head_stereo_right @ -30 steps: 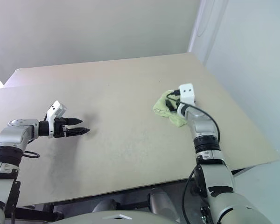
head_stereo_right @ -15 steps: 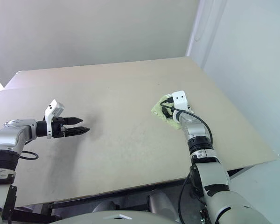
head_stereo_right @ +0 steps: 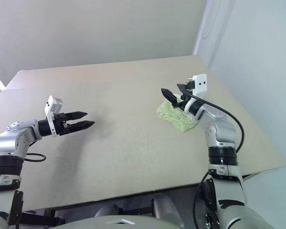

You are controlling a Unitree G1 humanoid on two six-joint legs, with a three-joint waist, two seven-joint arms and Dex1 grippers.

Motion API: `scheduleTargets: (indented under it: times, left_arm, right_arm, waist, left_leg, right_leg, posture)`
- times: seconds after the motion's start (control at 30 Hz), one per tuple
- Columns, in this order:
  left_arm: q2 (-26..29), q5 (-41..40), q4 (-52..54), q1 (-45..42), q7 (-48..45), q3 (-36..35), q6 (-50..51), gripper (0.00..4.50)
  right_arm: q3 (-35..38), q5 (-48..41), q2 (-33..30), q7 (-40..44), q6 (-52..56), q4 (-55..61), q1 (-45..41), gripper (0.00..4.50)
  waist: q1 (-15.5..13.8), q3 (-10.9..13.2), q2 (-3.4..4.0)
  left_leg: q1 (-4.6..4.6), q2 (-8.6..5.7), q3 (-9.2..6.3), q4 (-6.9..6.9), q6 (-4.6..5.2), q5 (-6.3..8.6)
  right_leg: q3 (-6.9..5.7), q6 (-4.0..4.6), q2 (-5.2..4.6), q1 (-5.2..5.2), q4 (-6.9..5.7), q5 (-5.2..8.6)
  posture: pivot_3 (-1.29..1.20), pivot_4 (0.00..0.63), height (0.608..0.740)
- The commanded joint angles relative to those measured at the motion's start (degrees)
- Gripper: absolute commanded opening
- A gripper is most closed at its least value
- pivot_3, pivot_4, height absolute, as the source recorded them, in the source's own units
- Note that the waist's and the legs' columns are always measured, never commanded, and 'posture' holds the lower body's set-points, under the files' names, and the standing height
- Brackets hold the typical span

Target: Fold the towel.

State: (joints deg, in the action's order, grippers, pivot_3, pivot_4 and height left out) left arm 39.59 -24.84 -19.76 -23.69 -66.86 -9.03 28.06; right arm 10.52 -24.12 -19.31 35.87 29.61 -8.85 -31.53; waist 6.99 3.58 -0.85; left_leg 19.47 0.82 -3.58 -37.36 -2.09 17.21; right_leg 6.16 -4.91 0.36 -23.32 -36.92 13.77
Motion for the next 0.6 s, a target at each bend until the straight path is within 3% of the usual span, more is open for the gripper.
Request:
scheduleTargets:
  times: [0.03, 0.13, 0.3, 0.6]
  left_arm:
    - [0.36, -2.16, 4.12, 1.33, -0.08, -2.16, -0.56, 4.50]
    - [1.06, -3.65, 8.09, 4.36, -0.67, -2.37, 1.56, 4.50]
    - [1.00, -4.77, 12.60, 6.99, 0.53, -2.43, 3.11, 4.50]
    - [2.21, -3.76, 14.74, 9.89, -1.25, -1.06, 1.24, 4.50]
  right_arm:
    - [-2.04, -5.07, -4.65, 6.72, 4.68, 10.40, 4.47, 4.46]
    - [-6.01, -10.44, -12.27, 16.39, 10.67, 22.64, 12.68, 4.46]
    - [-9.76, -8.79, -18.60, 21.29, 9.32, 25.97, 16.88, 4.46]
    - [-12.41, -6.77, -15.30, 17.28, 7.72, 24.59, 14.86, 4.46]
  waist:
    - [0.03, 0.00, 0.01]
    - [-0.74, 0.01, 0.03]
    - [-1.23, 0.08, -0.07]
    - [-1.41, 0.11, -0.13]
  left_leg:
    - [-0.02, 0.00, 0.02, 0.01, 0.00, 0.00]
    - [0.01, 0.00, 0.00, 0.15, 0.00, 0.00]
    - [-0.03, 0.00, 0.05, 0.11, 0.07, 0.04]
    - [0.00, -0.01, 0.08, 0.09, 0.06, 0.05]
  right_leg:
    - [0.01, 0.01, 0.00, -0.01, -0.01, 0.00]
    - [-0.01, -0.03, -0.02, -0.04, -0.01, 0.22]
    - [0.00, 0.20, -0.02, -0.09, -0.03, 0.41]
    - [0.01, 0.25, -0.02, -0.07, 0.02, 0.42]
  posture:
    - [0.00, 0.000, 0.740]
    - [0.00, 0.000, 0.740]
    - [0.00, 0.000, 0.740]
    - [0.00, 0.000, 0.740]
